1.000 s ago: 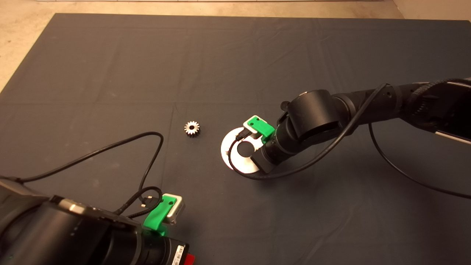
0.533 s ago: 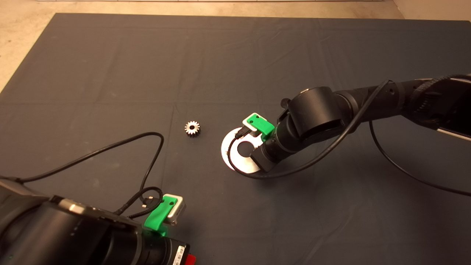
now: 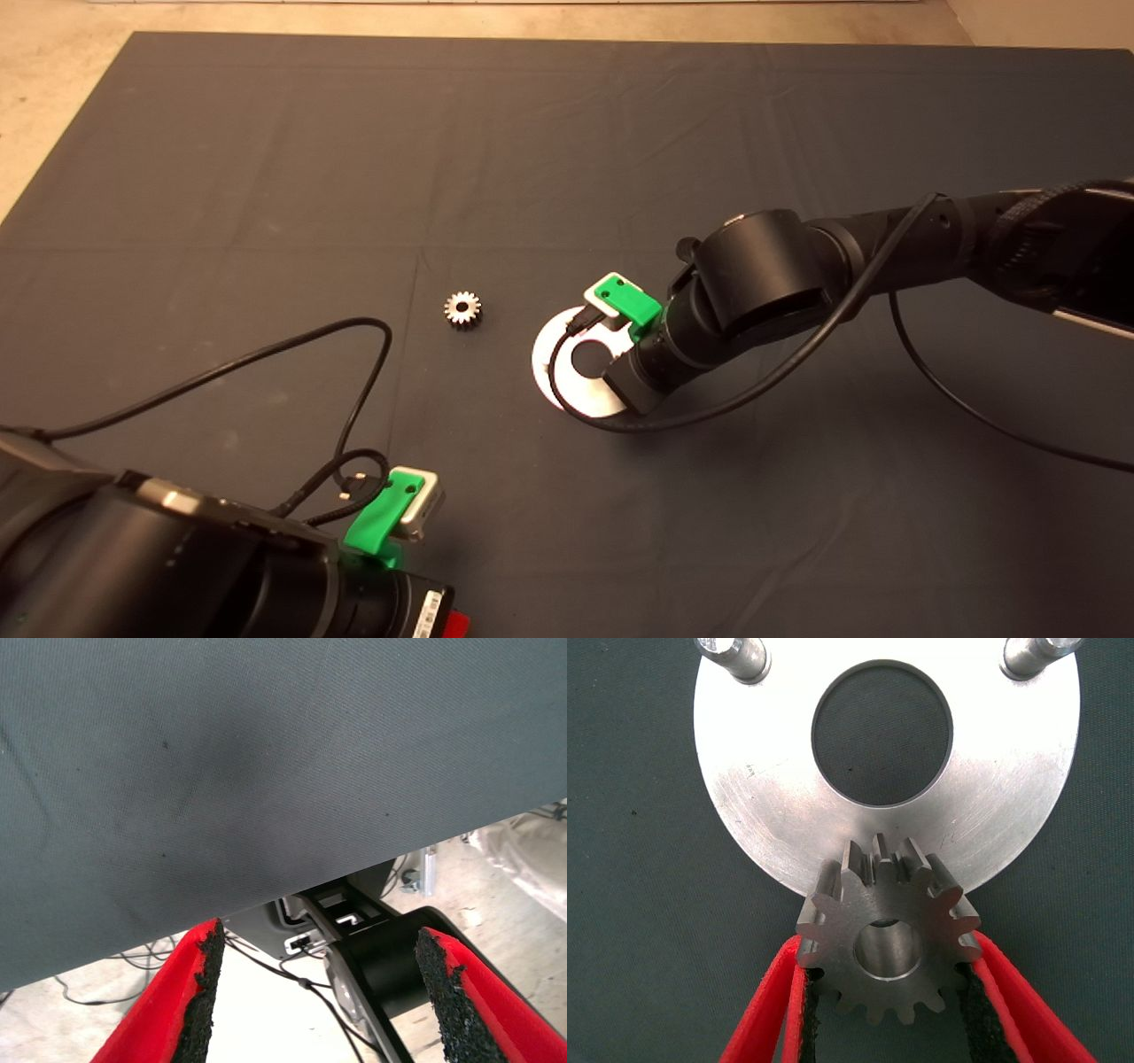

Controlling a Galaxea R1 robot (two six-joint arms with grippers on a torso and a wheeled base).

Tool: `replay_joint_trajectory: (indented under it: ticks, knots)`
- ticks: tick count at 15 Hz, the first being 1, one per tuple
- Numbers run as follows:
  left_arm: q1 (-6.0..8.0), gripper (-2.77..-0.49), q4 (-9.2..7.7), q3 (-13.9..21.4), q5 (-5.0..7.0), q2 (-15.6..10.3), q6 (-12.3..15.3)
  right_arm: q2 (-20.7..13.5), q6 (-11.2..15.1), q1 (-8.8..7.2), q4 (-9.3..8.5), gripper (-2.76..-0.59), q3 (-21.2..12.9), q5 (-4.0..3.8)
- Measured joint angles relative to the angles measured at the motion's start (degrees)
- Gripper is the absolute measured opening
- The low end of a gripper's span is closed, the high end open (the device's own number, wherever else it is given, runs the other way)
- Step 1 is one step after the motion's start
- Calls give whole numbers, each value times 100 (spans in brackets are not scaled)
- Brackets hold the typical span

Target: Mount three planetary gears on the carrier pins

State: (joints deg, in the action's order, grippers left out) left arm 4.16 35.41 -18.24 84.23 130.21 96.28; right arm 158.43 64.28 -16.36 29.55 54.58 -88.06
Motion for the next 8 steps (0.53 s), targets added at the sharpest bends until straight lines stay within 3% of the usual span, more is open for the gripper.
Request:
replay_joint_trajectory:
  ticks: [3, 8]
  knots:
    - [0, -177, 0, 0, -231, -292, 2, 0, -48, 0, 0, -244, 1, -2]
    - [0, -177, 0, 0, -267, -320, 2, -2, -121, 0, 0, -244, 20, 6]
